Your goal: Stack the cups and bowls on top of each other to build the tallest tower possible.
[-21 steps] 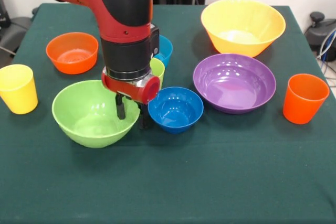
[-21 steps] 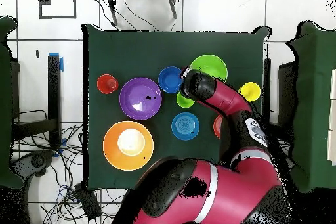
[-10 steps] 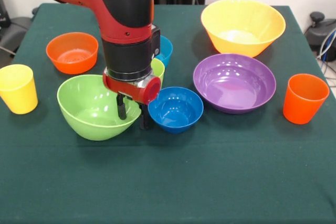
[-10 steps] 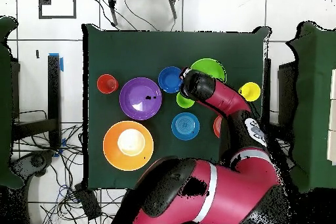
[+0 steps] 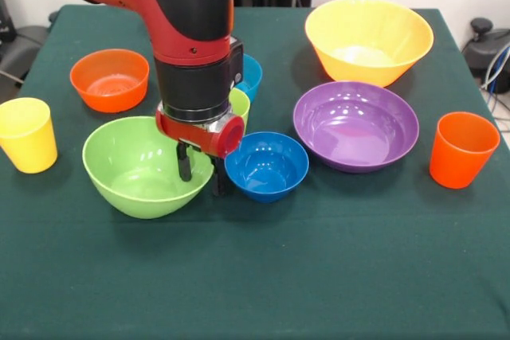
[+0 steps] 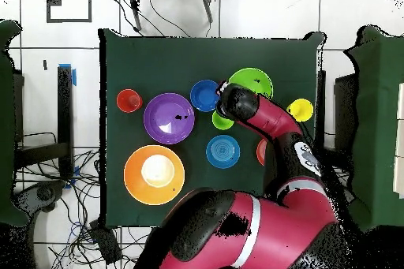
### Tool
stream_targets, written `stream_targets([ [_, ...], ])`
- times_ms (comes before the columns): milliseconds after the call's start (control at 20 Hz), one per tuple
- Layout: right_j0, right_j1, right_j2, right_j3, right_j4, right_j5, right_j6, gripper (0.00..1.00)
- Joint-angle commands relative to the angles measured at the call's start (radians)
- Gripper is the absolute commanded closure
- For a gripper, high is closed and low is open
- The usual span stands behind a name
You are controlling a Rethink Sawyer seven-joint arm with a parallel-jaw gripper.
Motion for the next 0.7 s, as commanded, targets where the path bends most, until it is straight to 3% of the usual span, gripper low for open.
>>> stream_targets([
  [50,0.043,-0.014,0.049,0.043,-0.057,0.08,0.054,0.0],
  [350,0.064,-0.054,0.013,0.033,-0.055,0.143,0.05,0.0],
  [700,0.072,-0.05,0.003,0.017,-0.052,0.151,0.049,0.0],
])
